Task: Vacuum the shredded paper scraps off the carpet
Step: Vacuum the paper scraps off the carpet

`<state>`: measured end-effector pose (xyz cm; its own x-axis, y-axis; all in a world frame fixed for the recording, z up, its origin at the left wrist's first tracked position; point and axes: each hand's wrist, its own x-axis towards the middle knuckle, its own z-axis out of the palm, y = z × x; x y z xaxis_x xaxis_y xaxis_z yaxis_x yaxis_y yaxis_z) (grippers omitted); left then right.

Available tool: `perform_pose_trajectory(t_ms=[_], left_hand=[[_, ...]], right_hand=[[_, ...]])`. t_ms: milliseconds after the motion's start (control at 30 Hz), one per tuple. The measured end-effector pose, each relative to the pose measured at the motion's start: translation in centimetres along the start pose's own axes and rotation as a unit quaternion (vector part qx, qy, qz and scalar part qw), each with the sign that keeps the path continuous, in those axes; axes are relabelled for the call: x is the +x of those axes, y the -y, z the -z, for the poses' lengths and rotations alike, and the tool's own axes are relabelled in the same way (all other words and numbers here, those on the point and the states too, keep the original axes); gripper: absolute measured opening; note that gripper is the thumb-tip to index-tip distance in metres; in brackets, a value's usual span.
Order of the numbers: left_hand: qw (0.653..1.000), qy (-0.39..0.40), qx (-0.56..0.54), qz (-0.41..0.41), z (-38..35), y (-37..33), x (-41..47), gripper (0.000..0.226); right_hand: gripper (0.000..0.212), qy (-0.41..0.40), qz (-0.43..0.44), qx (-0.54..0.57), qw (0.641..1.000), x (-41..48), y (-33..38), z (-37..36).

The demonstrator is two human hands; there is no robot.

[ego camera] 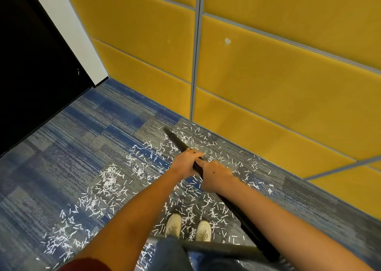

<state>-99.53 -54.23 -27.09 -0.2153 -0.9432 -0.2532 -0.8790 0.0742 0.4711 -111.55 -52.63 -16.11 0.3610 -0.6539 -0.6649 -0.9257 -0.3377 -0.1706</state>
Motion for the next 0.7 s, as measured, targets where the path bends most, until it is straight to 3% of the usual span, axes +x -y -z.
perform_pose_trajectory(t_ms=[333, 700], left_hand=[[1.0, -0.018, 0.01, -0.007, 0.7, 2.3, -0.4, 0.03], [1.0, -0.006, -0.013, -0.021, 2.7, 3.9, 1.3, 0.023]], right_hand=[[0.065, -0.008, 0.006, 0.005, 1.0, 0.5, 2.0, 0.5], [0.061, -0.018, 0.003, 0.034, 0.999, 2.1, 3.3, 2.3]])
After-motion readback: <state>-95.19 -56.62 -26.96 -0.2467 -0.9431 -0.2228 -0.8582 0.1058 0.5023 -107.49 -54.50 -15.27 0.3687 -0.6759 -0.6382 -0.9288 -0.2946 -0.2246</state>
